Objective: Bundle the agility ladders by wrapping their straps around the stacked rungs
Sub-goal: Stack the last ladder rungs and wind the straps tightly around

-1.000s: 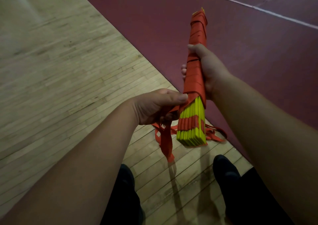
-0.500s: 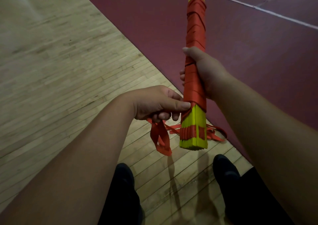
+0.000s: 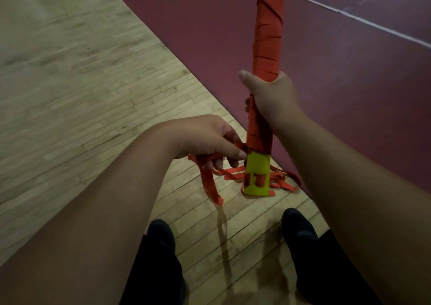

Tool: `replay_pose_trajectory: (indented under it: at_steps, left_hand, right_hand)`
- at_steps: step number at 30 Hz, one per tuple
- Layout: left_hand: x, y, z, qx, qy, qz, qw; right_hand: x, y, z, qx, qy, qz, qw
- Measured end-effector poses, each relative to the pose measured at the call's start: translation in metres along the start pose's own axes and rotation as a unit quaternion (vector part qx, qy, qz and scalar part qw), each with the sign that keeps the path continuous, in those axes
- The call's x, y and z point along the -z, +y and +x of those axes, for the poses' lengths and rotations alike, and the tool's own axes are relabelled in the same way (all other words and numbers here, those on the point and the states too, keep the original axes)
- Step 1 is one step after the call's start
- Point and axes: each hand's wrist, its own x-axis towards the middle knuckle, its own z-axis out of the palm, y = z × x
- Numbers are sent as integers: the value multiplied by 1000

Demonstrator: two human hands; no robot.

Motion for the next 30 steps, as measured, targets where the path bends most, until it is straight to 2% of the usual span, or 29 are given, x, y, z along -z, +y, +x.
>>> replay_pose_trajectory:
  at_steps: [3,7,9,14,17,21,23,26,28,30]
  left_hand:
    - [-16,7,5,7,60,63,996]
    - [-40,12,16,23,194,162,967]
    - [-49,13,19,35,234,191,953]
    - [-59,18,22,62,259,267,926]
    - [-61,21,20,68,258,275,924]
    - [-76,27,19,90,282,300,907]
    - [-76,23,22,72,306,297,902]
    - [-63,15,21,23,290,215,932]
    - [-45,10,15,-13,231,123,965]
    - [-26,3,6,-47,146,35,988]
  right_hand:
    - [-2,3,2,12,19,-8,1000]
    - [-4,4,3,13,47,6,999]
    - [-4,5,4,9,69,7,998]
    - [-1,7,7,1,111,17,994]
    - [0,10,9,-1,121,13,993]
    - [0,11,8,-13,112,27,993]
    - [0,9,8,-25,99,43,994]
    - [2,8,9,-48,64,103,991]
    - [6,5,7,-77,23,180,980]
    - [10,0,2,-109,-38,282,952]
